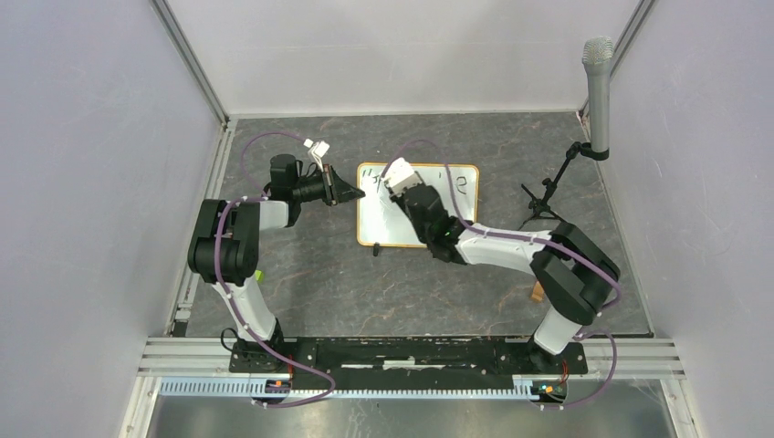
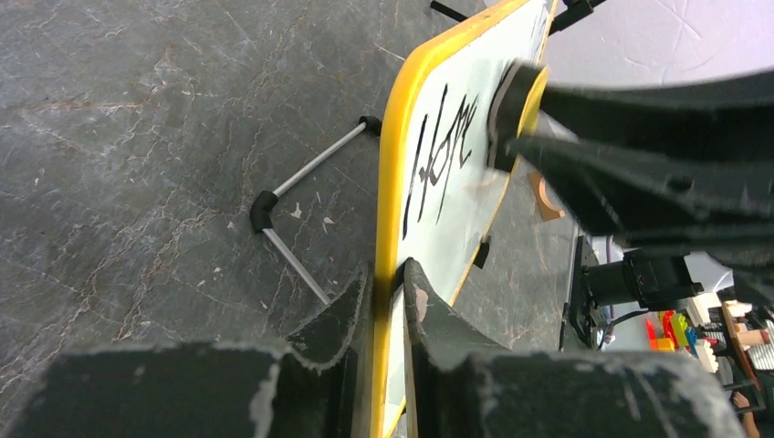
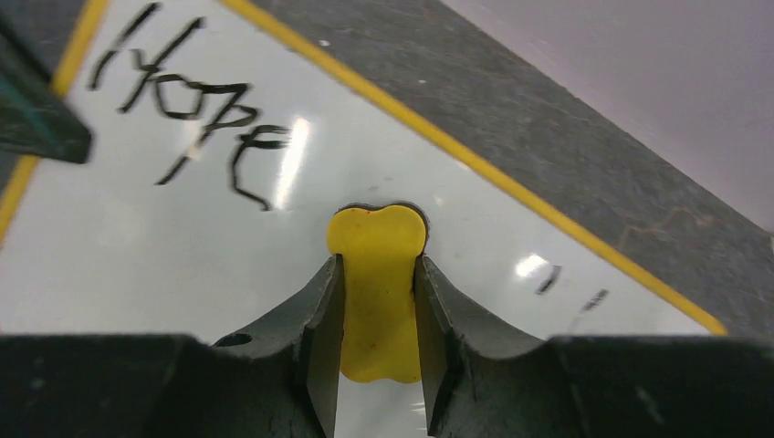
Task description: Erase the whiteboard
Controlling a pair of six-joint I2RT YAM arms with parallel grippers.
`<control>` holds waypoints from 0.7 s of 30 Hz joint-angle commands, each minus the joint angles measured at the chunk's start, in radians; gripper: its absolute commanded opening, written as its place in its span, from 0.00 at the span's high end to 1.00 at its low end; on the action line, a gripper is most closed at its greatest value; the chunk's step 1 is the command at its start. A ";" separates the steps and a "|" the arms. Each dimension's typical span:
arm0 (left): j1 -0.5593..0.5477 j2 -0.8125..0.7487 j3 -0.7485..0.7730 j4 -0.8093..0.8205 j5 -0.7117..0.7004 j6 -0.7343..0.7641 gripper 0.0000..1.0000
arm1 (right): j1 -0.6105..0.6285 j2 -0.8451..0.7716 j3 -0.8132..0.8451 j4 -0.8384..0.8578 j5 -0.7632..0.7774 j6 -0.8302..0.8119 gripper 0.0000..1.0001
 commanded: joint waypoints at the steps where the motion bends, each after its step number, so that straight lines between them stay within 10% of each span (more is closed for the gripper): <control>1: -0.003 0.001 -0.004 -0.077 -0.129 0.093 0.98 | -0.051 -0.076 -0.041 0.027 0.064 -0.029 0.63; 21: -0.025 -0.019 -0.011 -0.104 -0.166 0.125 0.98 | 0.036 0.219 0.368 -0.149 -0.043 0.058 0.63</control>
